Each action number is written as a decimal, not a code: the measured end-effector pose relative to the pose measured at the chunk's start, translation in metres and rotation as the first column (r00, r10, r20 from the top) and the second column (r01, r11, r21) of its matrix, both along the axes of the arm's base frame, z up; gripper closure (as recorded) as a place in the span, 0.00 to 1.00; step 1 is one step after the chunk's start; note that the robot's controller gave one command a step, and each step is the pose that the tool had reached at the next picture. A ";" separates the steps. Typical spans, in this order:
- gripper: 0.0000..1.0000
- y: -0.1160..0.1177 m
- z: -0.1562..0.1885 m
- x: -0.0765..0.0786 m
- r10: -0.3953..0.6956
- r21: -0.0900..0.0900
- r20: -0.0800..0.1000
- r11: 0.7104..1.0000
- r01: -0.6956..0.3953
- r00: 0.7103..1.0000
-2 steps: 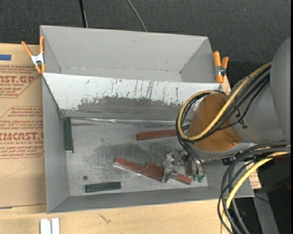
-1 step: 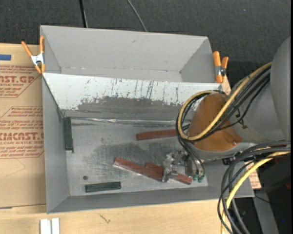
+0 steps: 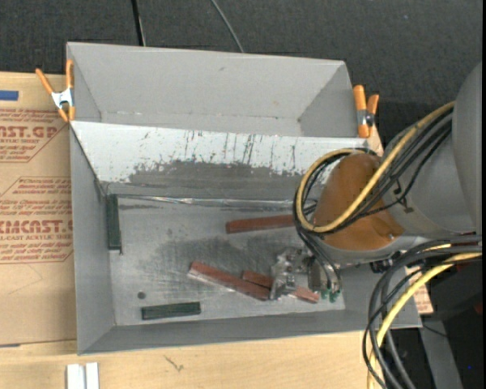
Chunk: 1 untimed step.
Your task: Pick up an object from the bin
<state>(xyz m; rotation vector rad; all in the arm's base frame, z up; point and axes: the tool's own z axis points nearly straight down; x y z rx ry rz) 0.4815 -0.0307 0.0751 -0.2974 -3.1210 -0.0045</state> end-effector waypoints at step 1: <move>1.00 0.000 0.008 0.001 0.000 -0.002 0.007 1.000 0.000 1.000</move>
Offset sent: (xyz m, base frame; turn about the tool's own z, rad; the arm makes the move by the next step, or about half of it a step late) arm 0.0002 -0.0001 0.0944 0.0000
